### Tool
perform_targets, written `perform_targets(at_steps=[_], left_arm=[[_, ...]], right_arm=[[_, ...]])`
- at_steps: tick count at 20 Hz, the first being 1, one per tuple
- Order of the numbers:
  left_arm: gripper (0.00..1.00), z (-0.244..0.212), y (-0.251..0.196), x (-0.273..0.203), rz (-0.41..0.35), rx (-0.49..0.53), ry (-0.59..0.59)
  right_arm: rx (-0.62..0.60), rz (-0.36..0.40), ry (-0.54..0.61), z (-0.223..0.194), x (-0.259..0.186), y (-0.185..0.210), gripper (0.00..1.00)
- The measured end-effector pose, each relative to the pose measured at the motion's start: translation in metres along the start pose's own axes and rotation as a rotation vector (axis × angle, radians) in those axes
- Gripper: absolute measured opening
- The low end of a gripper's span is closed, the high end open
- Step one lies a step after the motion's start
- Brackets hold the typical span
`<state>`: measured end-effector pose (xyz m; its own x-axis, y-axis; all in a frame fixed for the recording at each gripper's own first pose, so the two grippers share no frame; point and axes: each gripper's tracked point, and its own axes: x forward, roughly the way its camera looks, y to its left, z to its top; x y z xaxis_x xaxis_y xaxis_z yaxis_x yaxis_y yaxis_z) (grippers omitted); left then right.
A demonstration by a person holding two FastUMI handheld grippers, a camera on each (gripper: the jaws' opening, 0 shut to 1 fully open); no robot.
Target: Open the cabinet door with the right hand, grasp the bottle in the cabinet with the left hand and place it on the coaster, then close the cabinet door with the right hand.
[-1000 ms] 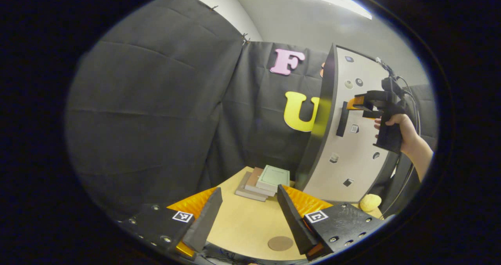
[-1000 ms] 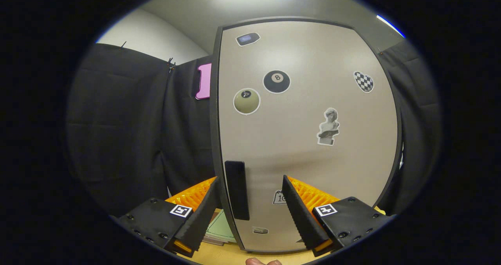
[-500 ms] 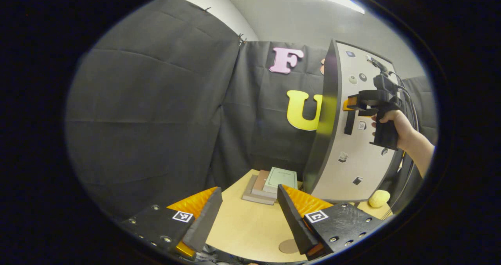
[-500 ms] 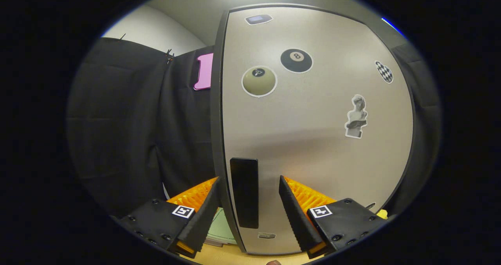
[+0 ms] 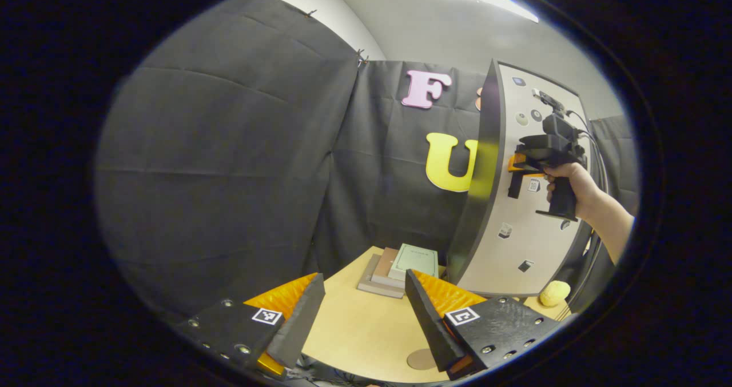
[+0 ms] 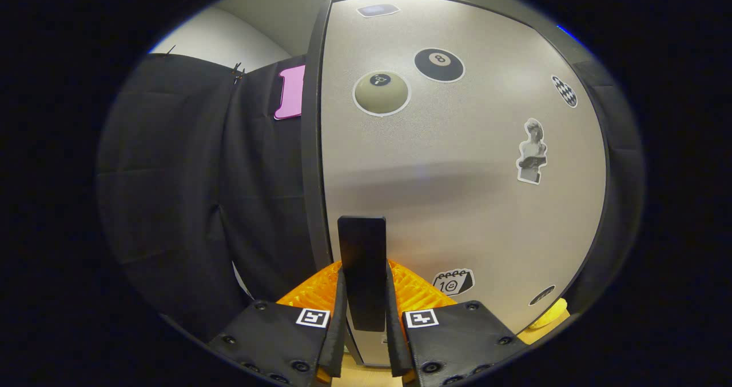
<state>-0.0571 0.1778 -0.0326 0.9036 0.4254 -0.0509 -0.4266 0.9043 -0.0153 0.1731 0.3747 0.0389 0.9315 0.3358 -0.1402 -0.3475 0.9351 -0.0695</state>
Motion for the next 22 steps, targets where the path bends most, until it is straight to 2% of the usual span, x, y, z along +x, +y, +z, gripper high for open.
perform_targets(at_steps=[2, 4, 5, 6, 10, 11, 16, 19, 22], left_arm=[[0.85, -0.001, -0.001, -0.002, 0.000, -0.005, 0.003], [0.86, -0.003, -0.002, -0.006, -0.007, -0.007, 0.005], [0.86, -0.003, -0.003, -0.008, -0.010, -0.004, 0.008], [0.86, -0.006, -0.004, -0.009, -0.013, 0.002, 0.010], [0.88, -0.011, -0.021, -0.010, -0.043, 0.017, 0.024], [0.86, -0.011, -0.026, -0.011, -0.057, 0.021, 0.029], [0.88, -0.036, -0.052, -0.003, -0.118, 0.045, 0.082], [0.86, -0.047, -0.069, -0.019, -0.145, 0.016, 0.097], [0.85, -0.053, -0.072, -0.052, -0.128, 0.003, 0.091]], right_arm=[[0.010, 0.015, 0.013, -0.001, -0.001, 0.000, 0.29], [0.006, 0.034, 0.007, -0.001, -0.003, 0.000, 0.29], [0.002, 0.046, -0.002, -0.001, -0.005, 0.000, 0.22], [-0.010, 0.060, -0.001, -0.001, -0.007, 0.000, 0.21], [-0.017, 0.109, -0.006, 0.000, -0.015, 0.000, 0.22], [-0.024, 0.114, -0.003, -0.002, -0.017, -0.002, 0.22], [-0.029, 0.170, 0.017, -0.005, -0.033, -0.006, 0.22], [-0.022, 0.223, 0.018, -0.005, -0.038, -0.009, 0.22], [-0.036, 0.254, 0.010, -0.006, -0.042, -0.012, 0.22]])
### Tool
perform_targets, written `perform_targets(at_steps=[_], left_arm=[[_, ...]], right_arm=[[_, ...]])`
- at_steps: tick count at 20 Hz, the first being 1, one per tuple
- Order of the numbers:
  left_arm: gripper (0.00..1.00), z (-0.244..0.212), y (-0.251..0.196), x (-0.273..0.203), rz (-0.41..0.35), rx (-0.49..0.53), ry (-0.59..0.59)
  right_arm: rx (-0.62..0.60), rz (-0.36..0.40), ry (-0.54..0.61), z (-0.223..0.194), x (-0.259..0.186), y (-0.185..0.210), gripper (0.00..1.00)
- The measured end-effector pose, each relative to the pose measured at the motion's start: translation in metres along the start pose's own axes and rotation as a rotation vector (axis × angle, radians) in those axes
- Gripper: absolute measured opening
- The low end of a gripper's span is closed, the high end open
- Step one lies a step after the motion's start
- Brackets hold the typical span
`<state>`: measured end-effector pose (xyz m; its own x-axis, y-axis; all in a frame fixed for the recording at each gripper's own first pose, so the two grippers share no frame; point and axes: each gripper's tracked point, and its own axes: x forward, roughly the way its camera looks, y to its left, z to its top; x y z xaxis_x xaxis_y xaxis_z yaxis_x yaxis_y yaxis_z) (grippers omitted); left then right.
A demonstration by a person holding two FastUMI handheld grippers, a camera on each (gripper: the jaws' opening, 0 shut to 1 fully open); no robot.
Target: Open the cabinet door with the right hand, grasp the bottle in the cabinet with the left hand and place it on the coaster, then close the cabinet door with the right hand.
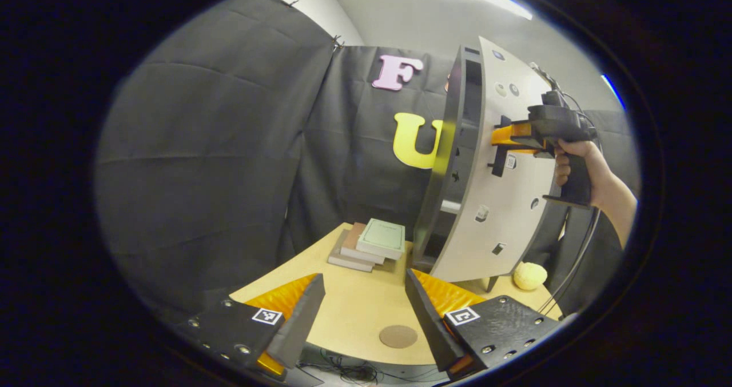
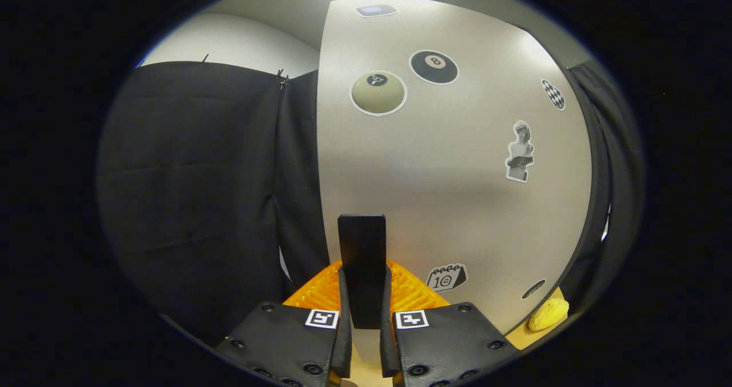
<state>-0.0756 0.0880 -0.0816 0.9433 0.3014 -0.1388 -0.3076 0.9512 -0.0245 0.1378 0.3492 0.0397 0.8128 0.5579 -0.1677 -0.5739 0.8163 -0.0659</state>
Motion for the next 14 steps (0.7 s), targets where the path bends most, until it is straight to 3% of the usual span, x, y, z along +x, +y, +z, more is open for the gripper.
perform_targets(at_steps=[14], left_arm=[[0.87, 0.019, -0.099, -0.061, 0.052, 0.068, -0.025]], right_arm=[[0.018, 0.177, -0.022, -0.003, -0.026, -0.011, 0.22]])
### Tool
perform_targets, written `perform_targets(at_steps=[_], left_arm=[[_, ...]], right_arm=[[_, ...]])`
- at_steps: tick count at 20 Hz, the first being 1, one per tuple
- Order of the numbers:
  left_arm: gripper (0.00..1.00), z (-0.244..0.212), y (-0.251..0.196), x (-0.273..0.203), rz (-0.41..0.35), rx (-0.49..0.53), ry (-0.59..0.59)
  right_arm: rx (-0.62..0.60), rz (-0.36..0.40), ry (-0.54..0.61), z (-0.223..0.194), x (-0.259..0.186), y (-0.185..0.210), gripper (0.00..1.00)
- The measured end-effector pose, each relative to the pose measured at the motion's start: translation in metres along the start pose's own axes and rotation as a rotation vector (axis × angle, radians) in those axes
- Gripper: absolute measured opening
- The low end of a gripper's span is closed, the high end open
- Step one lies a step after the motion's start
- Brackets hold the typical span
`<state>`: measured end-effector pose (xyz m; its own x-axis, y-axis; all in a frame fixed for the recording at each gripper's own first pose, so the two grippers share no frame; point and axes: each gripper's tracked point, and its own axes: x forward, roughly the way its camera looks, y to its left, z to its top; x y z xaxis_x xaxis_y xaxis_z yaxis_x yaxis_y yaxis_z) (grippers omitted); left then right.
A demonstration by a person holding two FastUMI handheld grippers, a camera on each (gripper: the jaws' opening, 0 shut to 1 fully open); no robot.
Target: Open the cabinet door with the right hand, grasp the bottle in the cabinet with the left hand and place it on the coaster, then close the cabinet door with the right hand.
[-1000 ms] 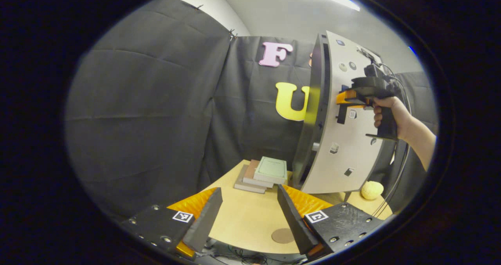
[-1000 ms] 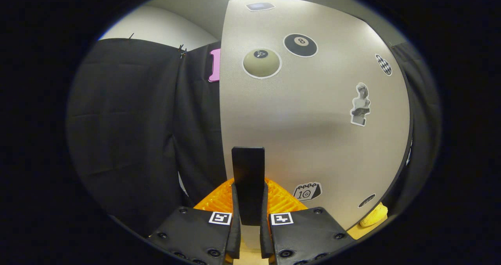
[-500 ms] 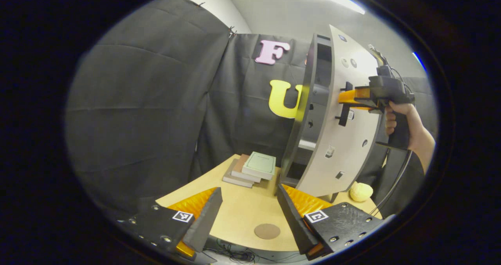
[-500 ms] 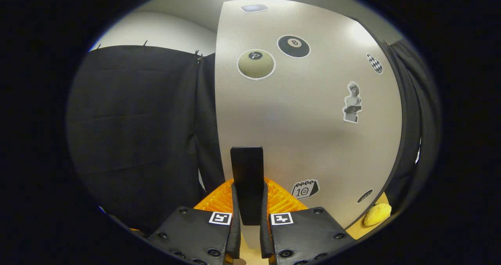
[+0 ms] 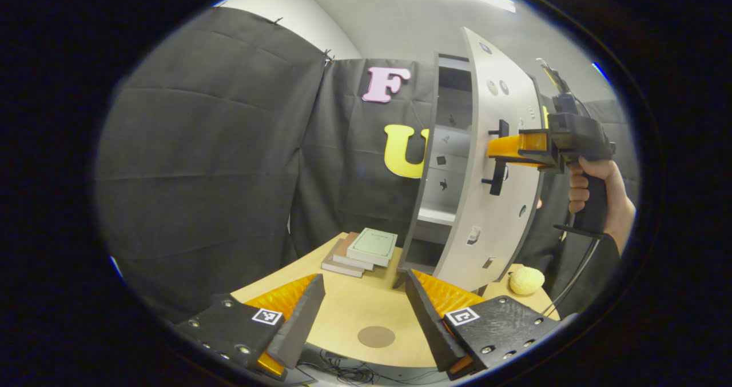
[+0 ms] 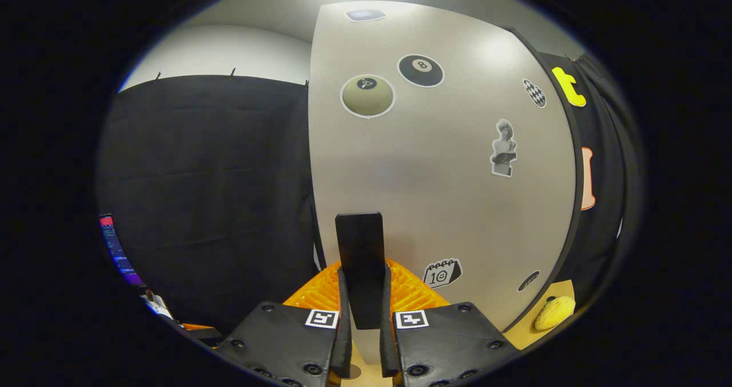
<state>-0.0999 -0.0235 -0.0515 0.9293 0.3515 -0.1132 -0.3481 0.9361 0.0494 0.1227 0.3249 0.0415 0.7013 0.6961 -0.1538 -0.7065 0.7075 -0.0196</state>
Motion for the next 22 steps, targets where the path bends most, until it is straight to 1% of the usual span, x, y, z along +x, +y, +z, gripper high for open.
perform_targets(at_steps=[2, 5, 6, 7, 11, 12, 13, 14, 15, 16, 17, 22], left_arm=[[0.88, 0.008, -0.013, -0.012, 0.004, -0.014, -0.012], [0.86, 0.019, -0.026, -0.029, 0.005, -0.041, -0.038], [0.85, 0.023, -0.029, -0.033, 0.007, -0.038, -0.046], [0.88, 0.025, -0.032, -0.037, 0.010, -0.030, -0.054], [0.87, 0.027, -0.046, -0.049, 0.034, 0.005, -0.058], [0.85, 0.025, -0.051, -0.052, 0.033, 0.003, -0.054], [0.89, 0.018, -0.055, -0.058, 0.031, 0.001, -0.047], [0.87, 0.013, -0.059, -0.064, 0.027, 0.001, -0.041], [0.89, 0.007, -0.065, -0.075, 0.024, 0.005, -0.036], [0.85, 0.003, -0.070, -0.080, 0.020, 0.012, -0.032], [0.85, 0.005, -0.079, -0.084, 0.016, 0.019, -0.029], [0.86, 0.005, -0.102, -0.080, -0.016, 0.048, -0.031]], right_arm=[[-0.004, 0.007, -0.013, 0.000, -0.004, -0.002, 0.21], [-0.005, 0.030, -0.015, 0.000, -0.006, -0.003, 0.22], [0.004, 0.035, -0.006, 0.001, -0.009, -0.005, 0.22], [0.007, 0.046, -0.009, -0.002, -0.008, -0.006, 0.16], [0.008, 0.073, -0.020, -0.002, -0.012, -0.010, 0.16], [0.015, 0.079, -0.022, -0.002, -0.014, -0.011, 0.16], [0.020, 0.083, -0.025, -0.001, -0.015, -0.015, 0.16], [0.022, 0.084, -0.029, -0.001, -0.015, -0.017, 0.15], [0.021, 0.084, -0.034, -0.001, -0.016, -0.019, 0.15], [0.021, 0.082, -0.041, 0.000, -0.019, -0.021, 0.16], [0.023, 0.079, -0.047, 0.000, -0.023, -0.021, 0.16], [0.034, 0.051, -0.071, 0.001, -0.035, -0.030, 0.15]])
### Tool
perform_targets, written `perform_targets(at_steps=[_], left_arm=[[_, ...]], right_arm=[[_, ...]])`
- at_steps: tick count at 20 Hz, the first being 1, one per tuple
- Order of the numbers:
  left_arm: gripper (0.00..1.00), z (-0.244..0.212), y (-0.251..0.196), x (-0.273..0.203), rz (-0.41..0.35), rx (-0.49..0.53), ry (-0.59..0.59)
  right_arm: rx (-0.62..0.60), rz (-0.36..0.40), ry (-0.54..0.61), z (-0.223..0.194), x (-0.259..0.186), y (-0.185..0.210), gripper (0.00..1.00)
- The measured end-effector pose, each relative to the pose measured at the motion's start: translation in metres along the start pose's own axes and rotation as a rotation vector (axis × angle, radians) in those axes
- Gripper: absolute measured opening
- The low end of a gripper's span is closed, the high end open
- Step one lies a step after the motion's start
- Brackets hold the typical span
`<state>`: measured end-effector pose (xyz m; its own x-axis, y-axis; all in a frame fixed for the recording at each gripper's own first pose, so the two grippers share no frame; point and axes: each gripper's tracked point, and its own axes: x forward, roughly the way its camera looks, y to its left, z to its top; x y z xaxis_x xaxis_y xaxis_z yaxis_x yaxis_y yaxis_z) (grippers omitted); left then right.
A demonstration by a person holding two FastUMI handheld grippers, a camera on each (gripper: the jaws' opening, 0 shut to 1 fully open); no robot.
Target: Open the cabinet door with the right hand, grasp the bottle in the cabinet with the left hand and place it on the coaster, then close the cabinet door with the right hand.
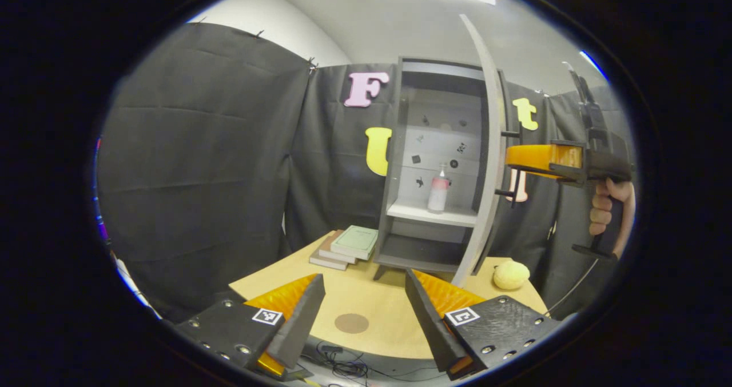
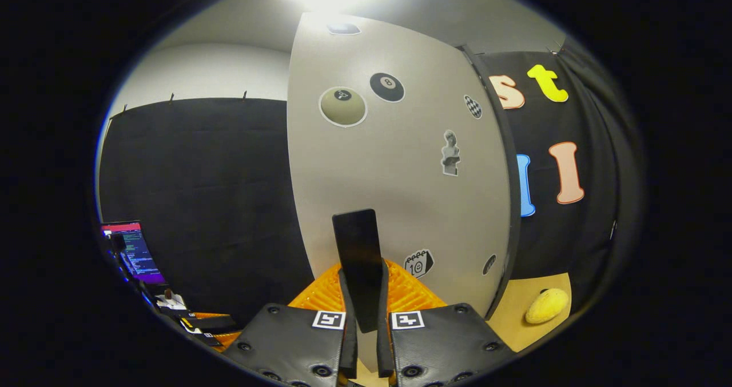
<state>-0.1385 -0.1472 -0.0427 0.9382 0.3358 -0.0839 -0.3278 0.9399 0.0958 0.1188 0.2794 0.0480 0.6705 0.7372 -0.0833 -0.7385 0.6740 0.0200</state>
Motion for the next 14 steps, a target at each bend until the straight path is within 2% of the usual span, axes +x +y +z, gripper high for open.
perform_targets(at_steps=[5, 8, 13, 14], left_arm=[[0.86, 0.002, -0.033, 0.008, -0.074, 0.014, 0.016], [0.86, -0.002, -0.043, 0.021, -0.109, -0.016, 0.033], [0.86, -0.013, -0.045, 0.034, -0.192, -0.080, 0.115], [0.89, -0.010, -0.044, 0.038, -0.206, -0.086, 0.123]], right_arm=[[0.026, -0.053, -0.025, 0.002, -0.026, -0.012, 0.15], [0.023, -0.100, -0.034, 0.005, -0.042, -0.022, 0.15], [0.058, -0.287, -0.033, 0.004, -0.068, -0.047, 0.14], [0.055, -0.332, -0.033, 0.004, -0.074, -0.053, 0.14]])
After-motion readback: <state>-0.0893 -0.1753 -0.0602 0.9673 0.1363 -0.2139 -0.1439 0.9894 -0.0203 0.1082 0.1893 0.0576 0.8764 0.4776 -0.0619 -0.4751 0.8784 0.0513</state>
